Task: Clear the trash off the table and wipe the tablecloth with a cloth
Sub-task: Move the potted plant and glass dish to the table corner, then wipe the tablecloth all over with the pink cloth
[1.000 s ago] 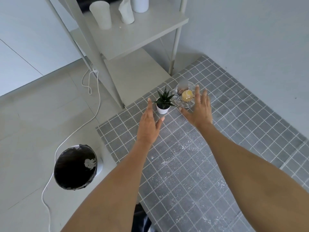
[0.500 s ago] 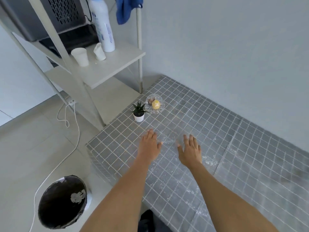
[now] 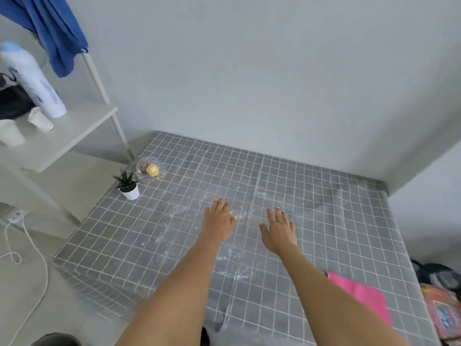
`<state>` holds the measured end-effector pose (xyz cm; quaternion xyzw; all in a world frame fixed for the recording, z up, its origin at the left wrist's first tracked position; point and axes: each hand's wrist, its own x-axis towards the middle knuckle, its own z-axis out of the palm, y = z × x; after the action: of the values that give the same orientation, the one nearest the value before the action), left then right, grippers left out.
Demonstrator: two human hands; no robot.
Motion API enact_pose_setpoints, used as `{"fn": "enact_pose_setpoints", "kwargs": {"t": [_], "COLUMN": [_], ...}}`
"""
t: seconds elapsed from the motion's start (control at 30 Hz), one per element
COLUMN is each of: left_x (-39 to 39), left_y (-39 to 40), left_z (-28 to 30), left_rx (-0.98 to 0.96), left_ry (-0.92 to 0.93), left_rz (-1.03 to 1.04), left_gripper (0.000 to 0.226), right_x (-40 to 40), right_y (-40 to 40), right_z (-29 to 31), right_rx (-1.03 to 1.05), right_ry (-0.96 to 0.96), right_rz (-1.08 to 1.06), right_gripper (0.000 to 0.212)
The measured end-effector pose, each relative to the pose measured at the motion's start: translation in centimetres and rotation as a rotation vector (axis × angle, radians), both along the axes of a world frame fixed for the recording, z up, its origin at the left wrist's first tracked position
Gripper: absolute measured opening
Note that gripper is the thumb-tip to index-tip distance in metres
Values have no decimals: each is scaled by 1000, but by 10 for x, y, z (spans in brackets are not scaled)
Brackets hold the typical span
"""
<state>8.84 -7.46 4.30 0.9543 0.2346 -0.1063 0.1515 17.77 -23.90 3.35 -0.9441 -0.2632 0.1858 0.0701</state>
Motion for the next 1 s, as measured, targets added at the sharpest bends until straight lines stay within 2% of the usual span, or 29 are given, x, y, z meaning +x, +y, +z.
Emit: {"fn": "enact_pose_setpoints", "kwargs": {"t": [0.6, 0.77, 1.0], "left_x": [-34, -40, -37], "left_y": [-250, -296, -328], "left_z": [-18, -29, -47], "left_rx": [-25, -37, -4], "left_ry": [47, 81, 134], "left_rz": [-194, -256, -359], "left_gripper": [64, 67, 74], "right_x": [-55, -66, -67], "right_y": [-259, -307, -346], "right_z": [-17, -28, -42], "right_rx": [-56, -67, -107], "right_ry": [78, 124, 159], "right_rz": [-162, -207, -165], "right_gripper": [59, 63, 75]}}
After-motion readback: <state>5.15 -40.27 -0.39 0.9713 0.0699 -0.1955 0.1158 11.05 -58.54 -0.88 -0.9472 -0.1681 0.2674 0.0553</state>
